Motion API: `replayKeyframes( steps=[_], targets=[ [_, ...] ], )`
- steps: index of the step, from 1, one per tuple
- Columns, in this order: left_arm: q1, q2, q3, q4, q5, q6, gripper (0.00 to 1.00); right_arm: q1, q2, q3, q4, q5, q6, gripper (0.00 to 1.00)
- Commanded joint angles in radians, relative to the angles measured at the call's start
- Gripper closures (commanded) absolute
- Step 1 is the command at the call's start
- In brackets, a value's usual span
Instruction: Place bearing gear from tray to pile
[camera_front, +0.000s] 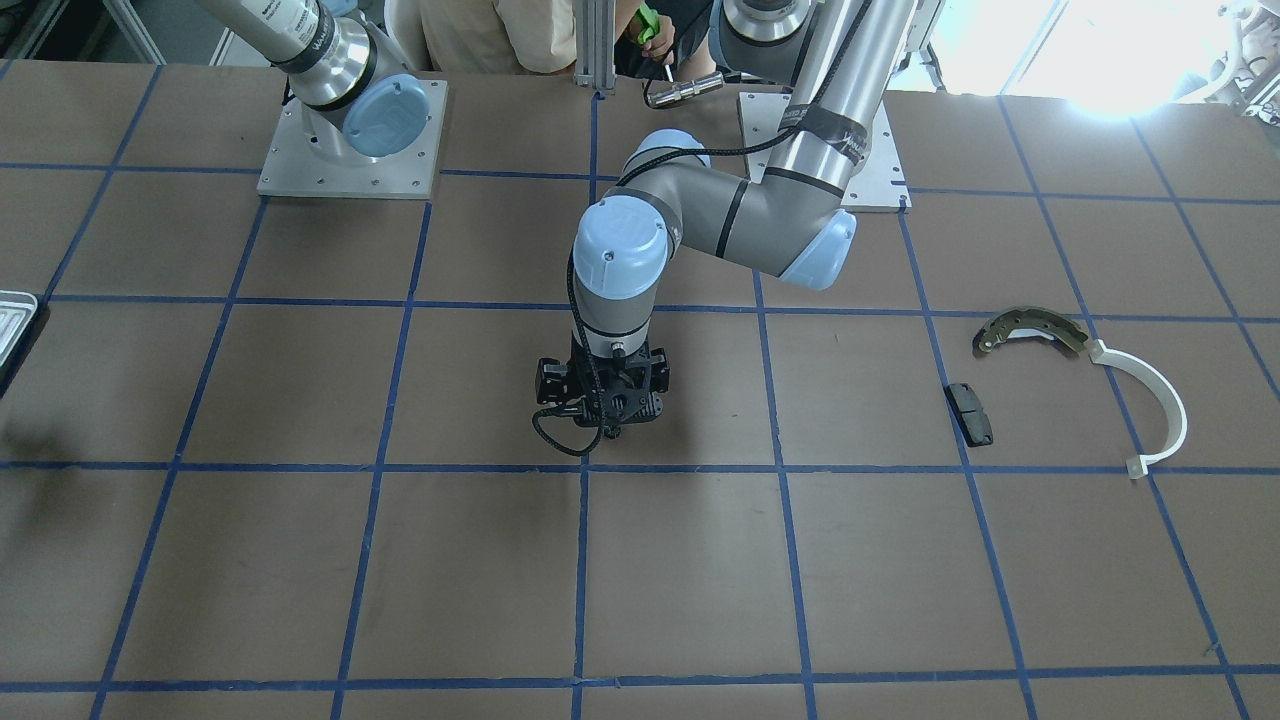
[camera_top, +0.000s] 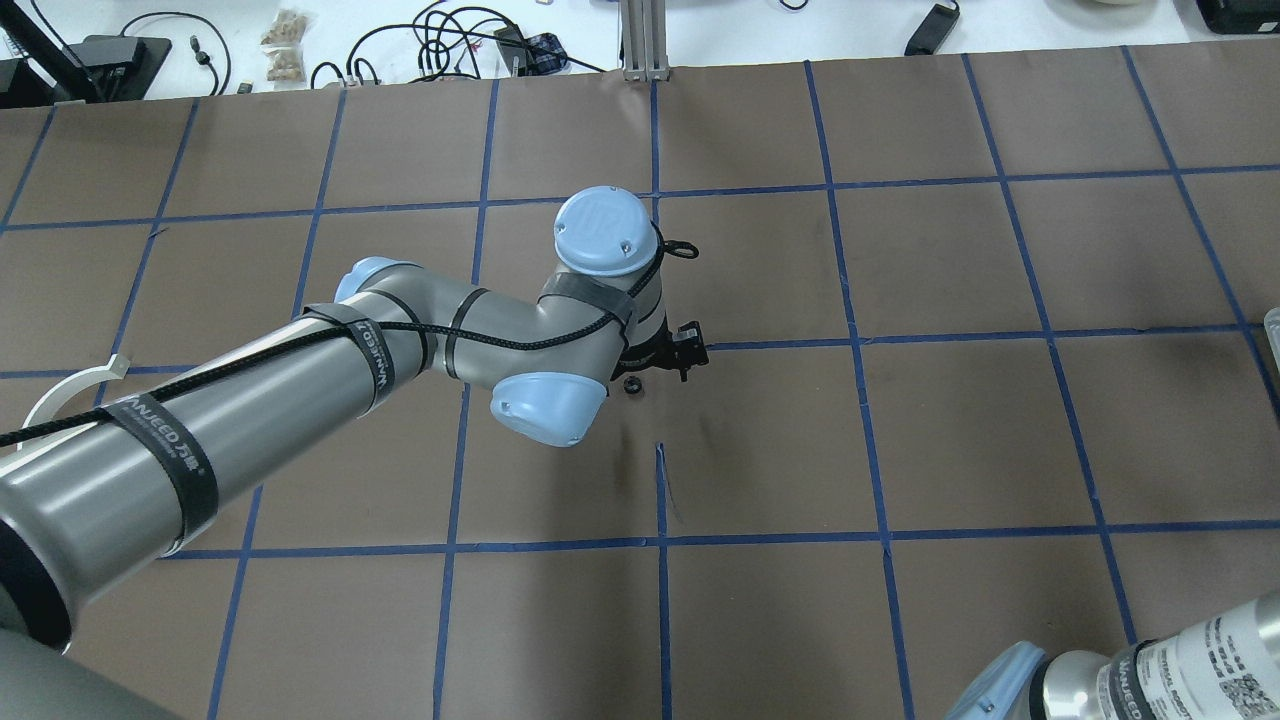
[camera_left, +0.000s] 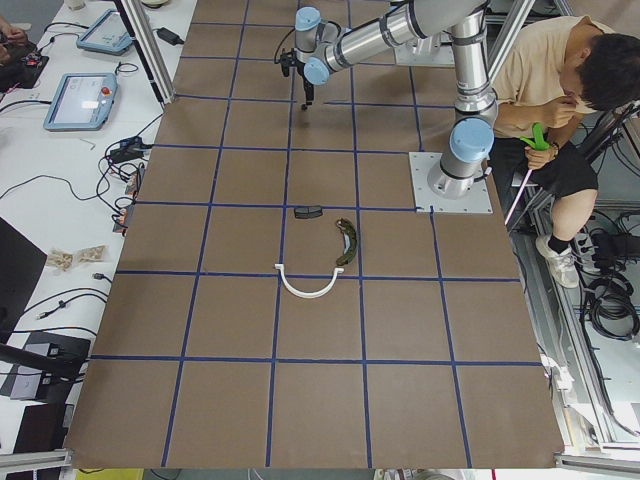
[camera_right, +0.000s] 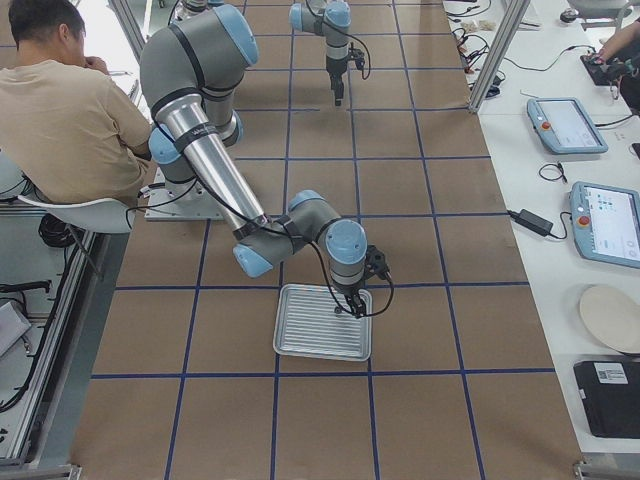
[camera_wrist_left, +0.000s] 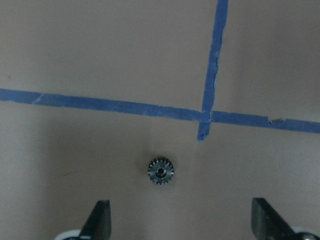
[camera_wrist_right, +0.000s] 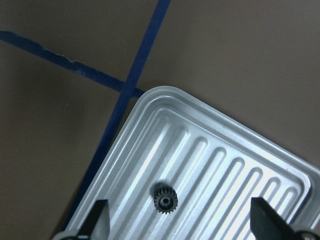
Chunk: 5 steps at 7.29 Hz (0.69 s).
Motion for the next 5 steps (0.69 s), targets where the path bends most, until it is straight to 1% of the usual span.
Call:
replayKeyframes(
  steps=[1,3,4,5],
  targets=[
    [-0.007,-0.036,-0.007,0.016,0.086,-0.018,0.00,-0.003,0.047,-0.011,0.003,-0.008,-0.068,0.07],
    [-0.007,-0.051,0.013,0.014,0.084,-0.018,0.00,-0.003,0.076,-0.010,0.003,-0.013,-0.068,0.09],
    [-0.007,-0.062,0.033,0.014,0.085,-0.016,0.00,-0.003,0.079,-0.010,0.003,-0.014,-0.070,0.15],
    [-0.007,-0.067,0.050,0.013,0.093,-0.016,0.00,-0.003,0.082,-0.010,0.003,-0.014,-0.074,0.24]
  ],
)
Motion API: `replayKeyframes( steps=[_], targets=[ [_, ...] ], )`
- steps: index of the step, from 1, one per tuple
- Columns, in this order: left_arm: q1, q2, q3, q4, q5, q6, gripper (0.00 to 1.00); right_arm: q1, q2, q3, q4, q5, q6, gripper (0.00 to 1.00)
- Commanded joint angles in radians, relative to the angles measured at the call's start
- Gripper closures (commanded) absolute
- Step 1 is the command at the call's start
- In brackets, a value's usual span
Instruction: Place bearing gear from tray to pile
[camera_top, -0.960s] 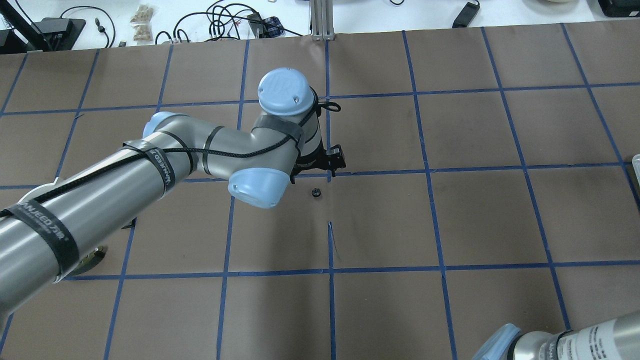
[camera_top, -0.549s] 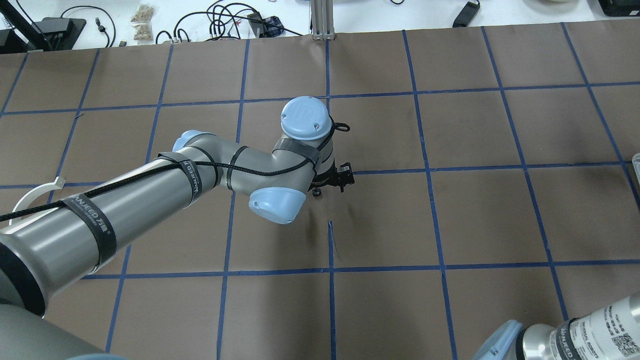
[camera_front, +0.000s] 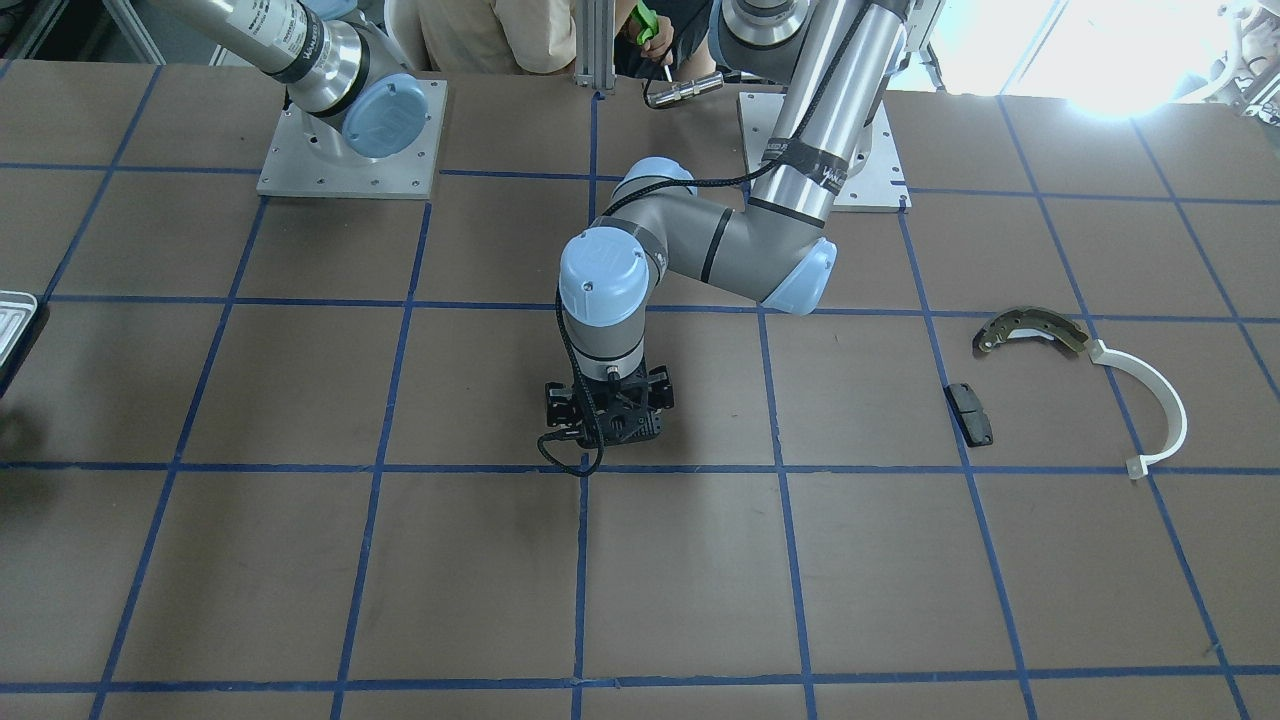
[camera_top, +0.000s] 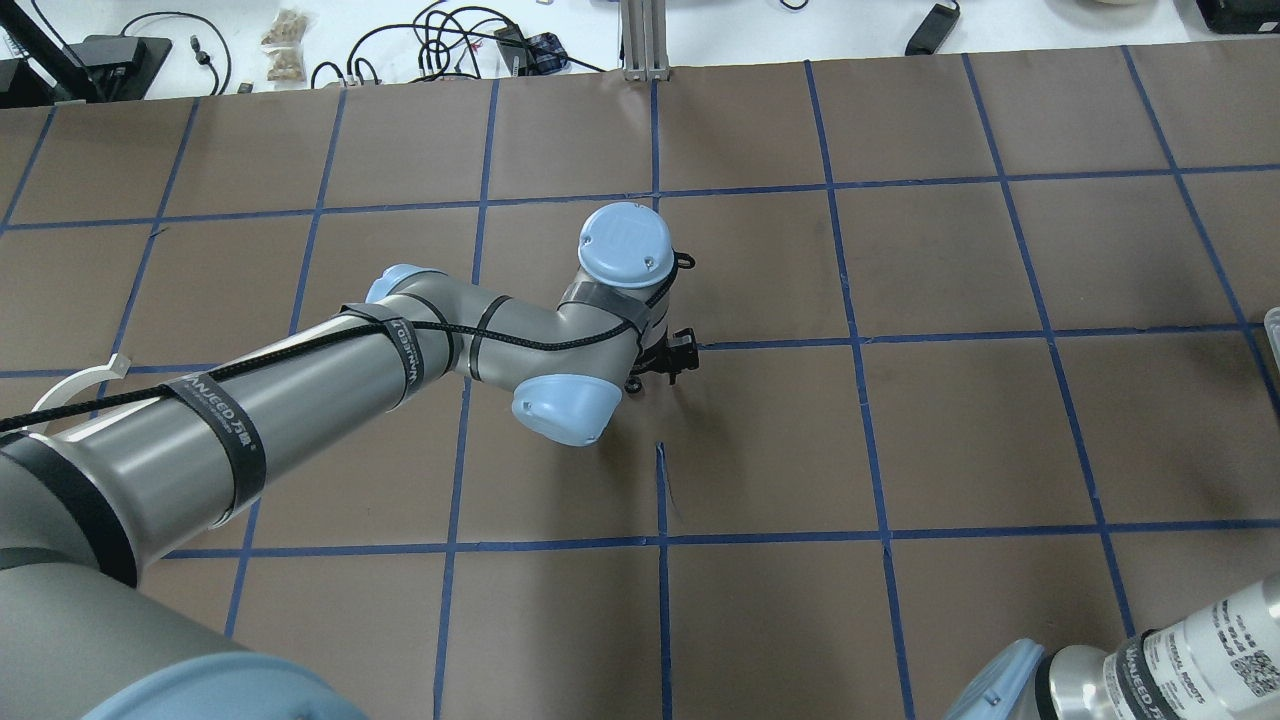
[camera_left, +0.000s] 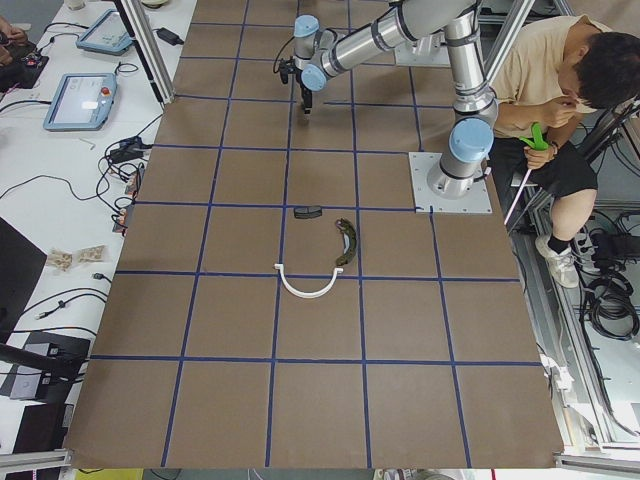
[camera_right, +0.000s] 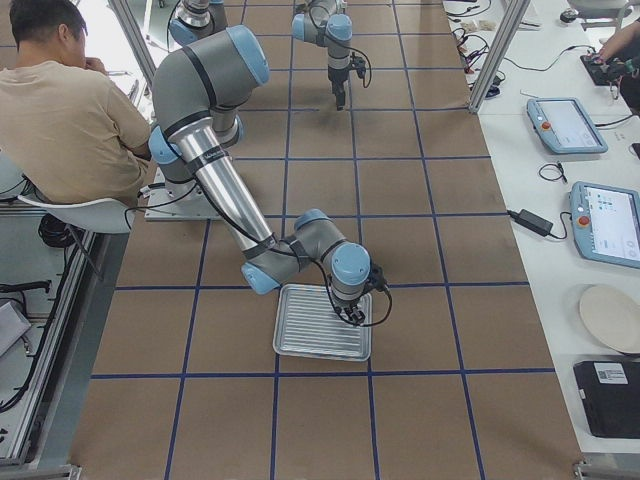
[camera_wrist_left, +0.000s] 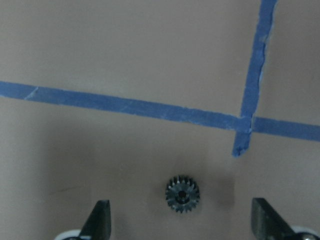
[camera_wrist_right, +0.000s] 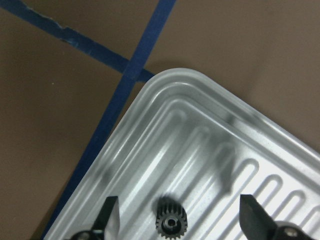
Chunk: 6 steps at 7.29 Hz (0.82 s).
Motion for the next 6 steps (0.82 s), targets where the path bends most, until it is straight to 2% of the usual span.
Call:
replayKeyframes(
  steps=[1,3,4,6],
  targets=[
    [0.000,-0.009,0.017,-0.004,0.007,-0.007,0.12,0.000,0.010,0.000,0.000,-0.004,-0.034,0.31],
    [0.000,-0.004,-0.001,-0.010,-0.002,0.003,0.23,0.000,0.015,0.000,0.002,-0.059,-0.072,0.36],
    [0.001,-0.004,0.001,-0.010,-0.005,0.007,0.38,0.000,0.015,0.000,0.002,-0.061,-0.077,0.41],
    [0.001,-0.001,-0.003,-0.009,0.000,0.008,0.83,0.000,0.011,-0.001,0.002,-0.087,-0.080,0.82]
  ],
)
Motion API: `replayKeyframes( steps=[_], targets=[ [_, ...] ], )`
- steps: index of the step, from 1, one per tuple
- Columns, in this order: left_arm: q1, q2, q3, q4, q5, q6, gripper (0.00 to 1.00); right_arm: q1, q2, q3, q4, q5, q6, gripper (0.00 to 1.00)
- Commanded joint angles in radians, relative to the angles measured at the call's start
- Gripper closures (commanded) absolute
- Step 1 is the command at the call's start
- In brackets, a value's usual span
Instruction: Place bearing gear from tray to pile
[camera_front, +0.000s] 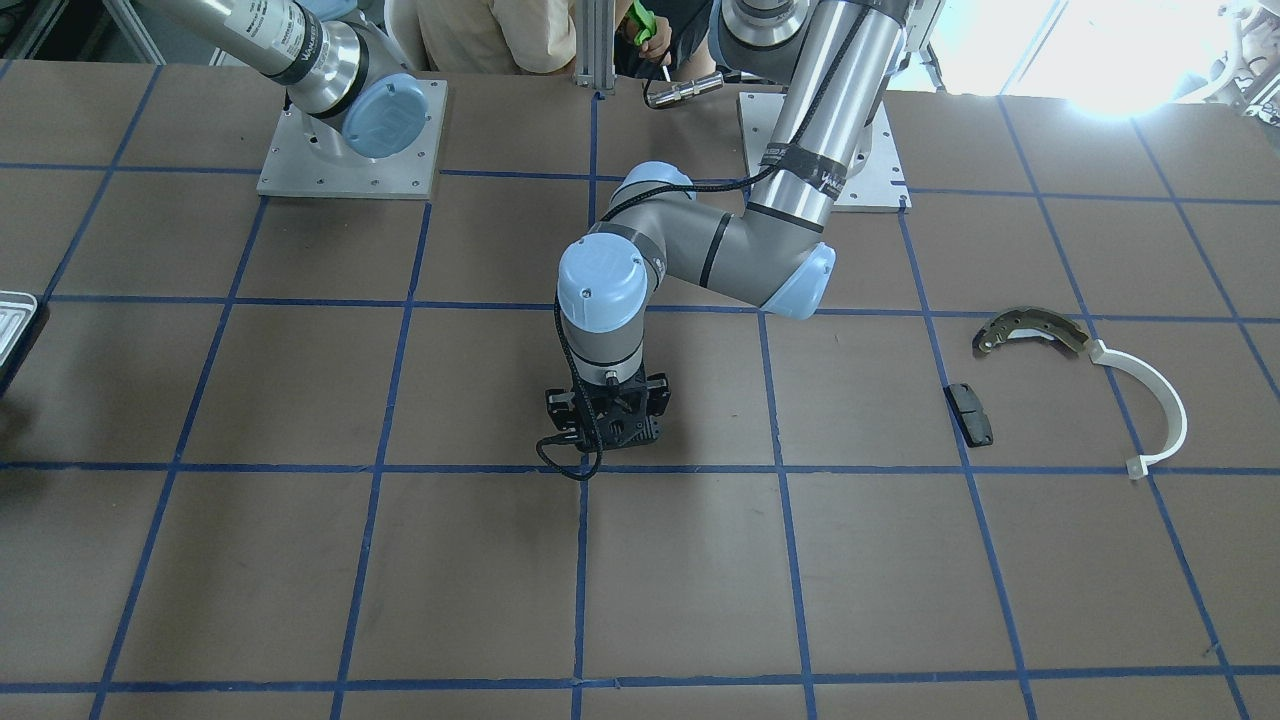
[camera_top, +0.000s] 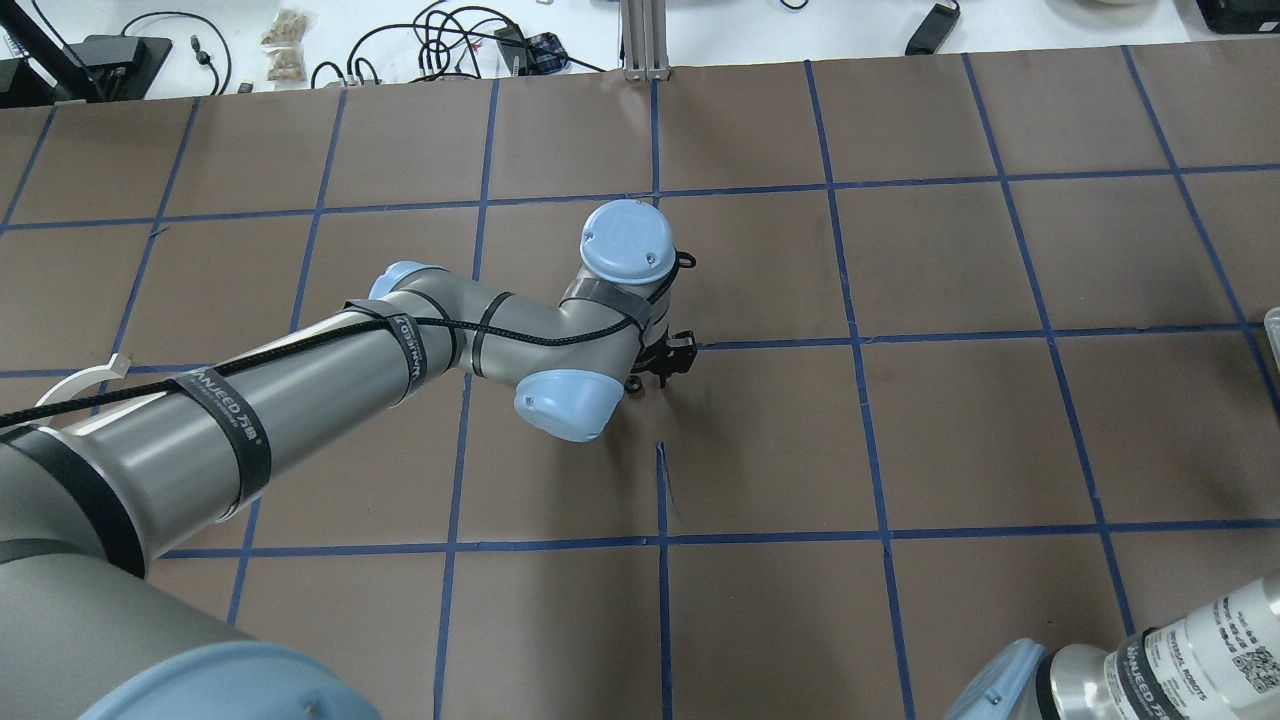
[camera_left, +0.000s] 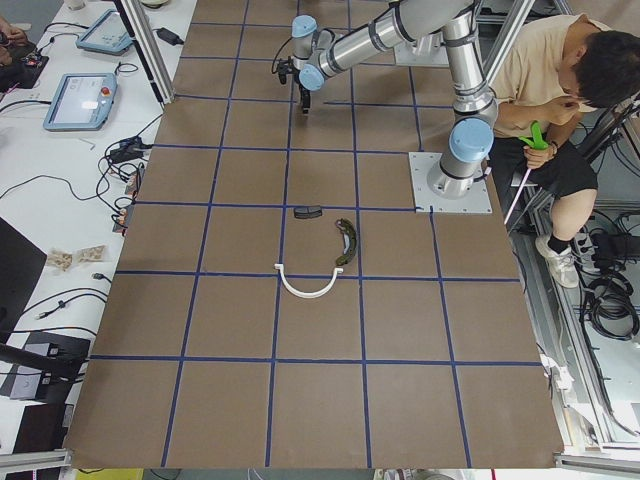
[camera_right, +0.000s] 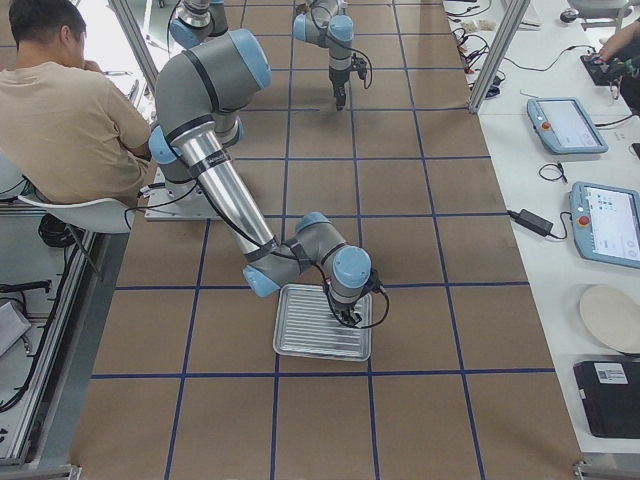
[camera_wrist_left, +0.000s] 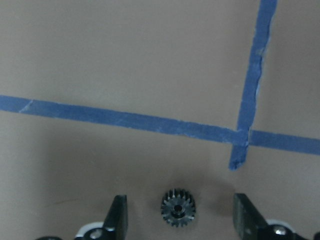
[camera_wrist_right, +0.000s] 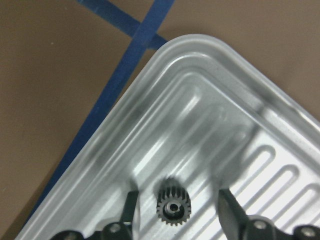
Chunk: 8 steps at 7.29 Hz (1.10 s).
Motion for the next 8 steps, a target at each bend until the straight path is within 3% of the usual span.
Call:
replayKeyframes(
  steps=[1,2,4,6,7,8],
  targets=[
    [0.000,0.004,-0.004,0.001,0.008,0.001,0.96,0.000,-0.004,-0.001,0.003,-0.023,-0.003,0.89],
    [0.000,0.011,-0.001,0.003,0.007,0.003,1.00,0.000,-0.010,-0.006,0.020,-0.024,-0.001,0.96],
    [0.057,0.057,-0.004,-0.028,0.010,0.051,1.00,0.009,-0.119,-0.014,0.142,-0.041,0.035,0.97],
    [0.214,0.158,-0.018,-0.150,0.026,0.284,1.00,0.085,-0.253,-0.003,0.397,-0.029,0.333,0.96],
    [0.323,0.207,-0.056,-0.152,0.046,0.463,1.00,0.154,-0.330,0.003,0.508,-0.024,0.491,0.96],
    [0.439,0.246,-0.112,-0.142,0.053,0.657,1.00,0.251,-0.377,0.029,0.529,-0.023,0.641,0.96]
  ],
)
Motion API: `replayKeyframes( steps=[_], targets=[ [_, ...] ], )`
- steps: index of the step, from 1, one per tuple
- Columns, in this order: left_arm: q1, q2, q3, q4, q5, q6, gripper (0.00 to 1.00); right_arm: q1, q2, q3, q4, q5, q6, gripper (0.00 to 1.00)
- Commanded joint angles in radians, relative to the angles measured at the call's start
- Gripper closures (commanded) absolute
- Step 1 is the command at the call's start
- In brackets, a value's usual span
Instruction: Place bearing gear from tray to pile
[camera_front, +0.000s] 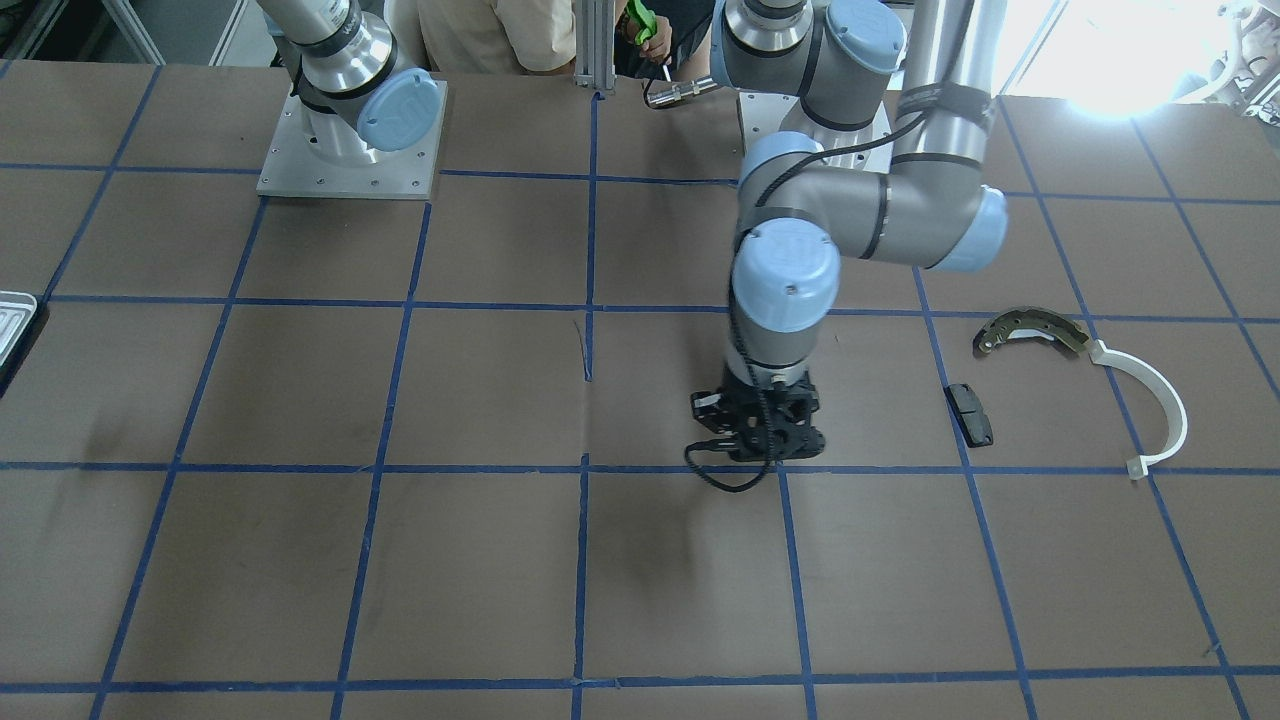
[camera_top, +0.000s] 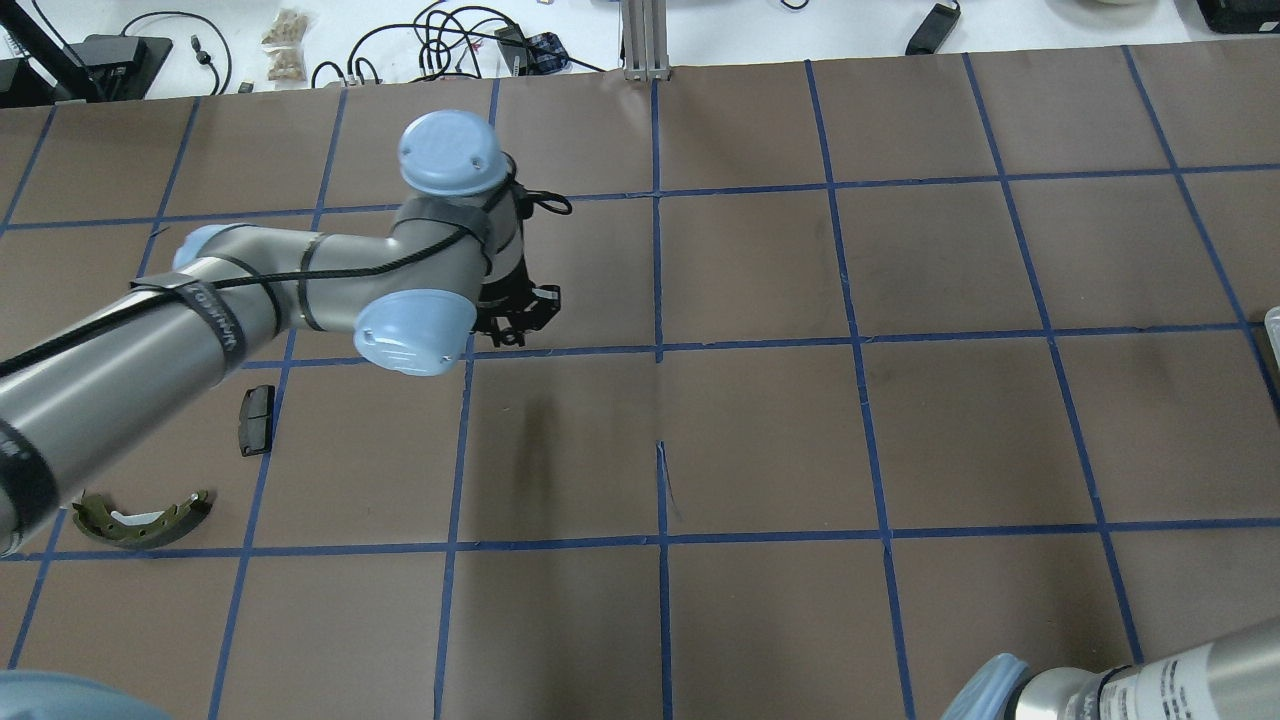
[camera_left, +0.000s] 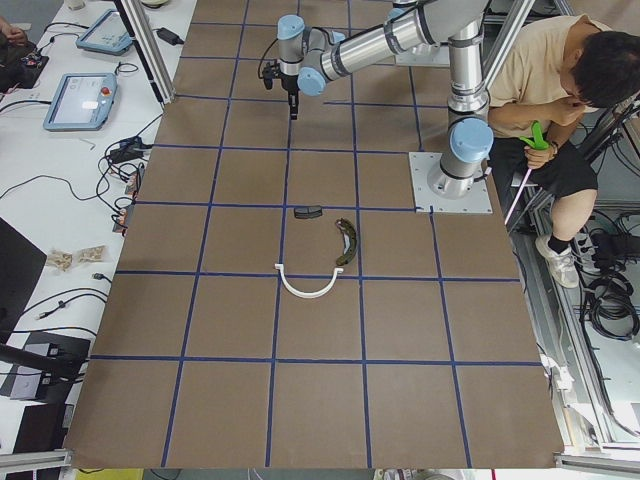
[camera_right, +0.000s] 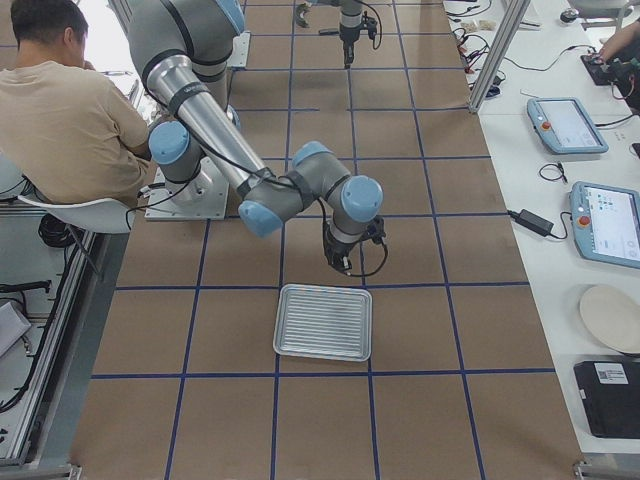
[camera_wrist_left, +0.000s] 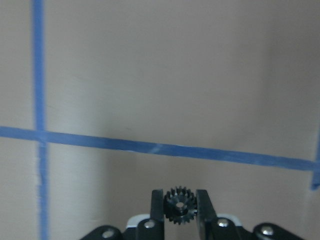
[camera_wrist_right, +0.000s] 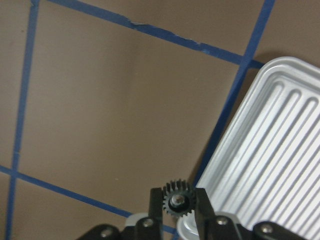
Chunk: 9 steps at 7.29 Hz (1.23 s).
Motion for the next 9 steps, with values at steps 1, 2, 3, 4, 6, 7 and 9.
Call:
replayKeyframes(
  steps=[1,2,3,4,6,7,9],
  targets=[
    [0.251,0.086,-0.088,0.011,0.036,0.401,1.00,0.228,-0.108,0.062,0.076,0.003,0.380,0.96],
    [0.366,0.088,-0.094,0.032,0.038,0.529,1.00,0.362,-0.143,0.100,0.071,0.030,0.605,0.96],
    [0.478,0.078,-0.100,0.037,0.033,0.628,1.00,0.497,-0.148,0.116,0.059,0.079,0.837,0.95],
    [0.576,0.053,-0.102,0.063,0.027,0.773,1.00,0.630,-0.134,0.119,0.034,0.113,1.043,0.95],
    [0.671,-0.019,-0.105,0.141,-0.014,0.898,1.00,0.836,-0.041,0.131,-0.182,0.211,1.342,0.92],
    [0.689,-0.041,-0.105,0.159,-0.018,0.911,0.98,0.921,0.022,0.133,-0.288,0.230,1.441,0.91],
    [0.706,-0.069,-0.099,0.181,-0.054,0.893,0.38,1.016,0.147,0.154,-0.523,0.284,1.606,0.87]
  ],
)
